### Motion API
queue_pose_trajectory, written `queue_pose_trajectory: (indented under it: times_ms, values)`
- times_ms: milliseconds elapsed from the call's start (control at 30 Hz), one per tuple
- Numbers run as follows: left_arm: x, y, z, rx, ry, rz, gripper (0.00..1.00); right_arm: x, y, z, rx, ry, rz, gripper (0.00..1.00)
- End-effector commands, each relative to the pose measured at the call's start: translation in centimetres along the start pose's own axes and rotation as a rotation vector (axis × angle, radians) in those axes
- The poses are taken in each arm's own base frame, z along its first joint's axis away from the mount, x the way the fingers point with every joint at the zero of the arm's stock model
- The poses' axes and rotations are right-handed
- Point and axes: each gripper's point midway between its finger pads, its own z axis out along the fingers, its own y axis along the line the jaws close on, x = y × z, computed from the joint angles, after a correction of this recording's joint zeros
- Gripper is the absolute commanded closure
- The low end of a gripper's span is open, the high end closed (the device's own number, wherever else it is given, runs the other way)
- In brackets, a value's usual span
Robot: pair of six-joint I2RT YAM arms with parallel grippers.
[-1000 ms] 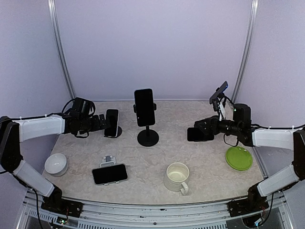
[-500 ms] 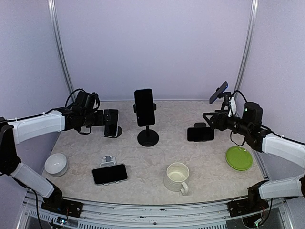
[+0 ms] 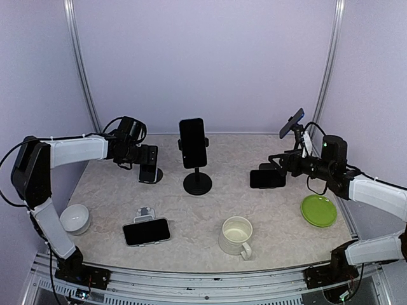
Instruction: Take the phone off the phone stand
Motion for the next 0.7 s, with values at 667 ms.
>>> queue_pose_trajectory:
  times_ms: [667]
  values:
    - [0.8, -2.1, 5.6, 0.016, 0.089, 0.043, 0.01, 1.7, 1.5, 1.0, -0.129, 0.059, -0.006, 0.0]
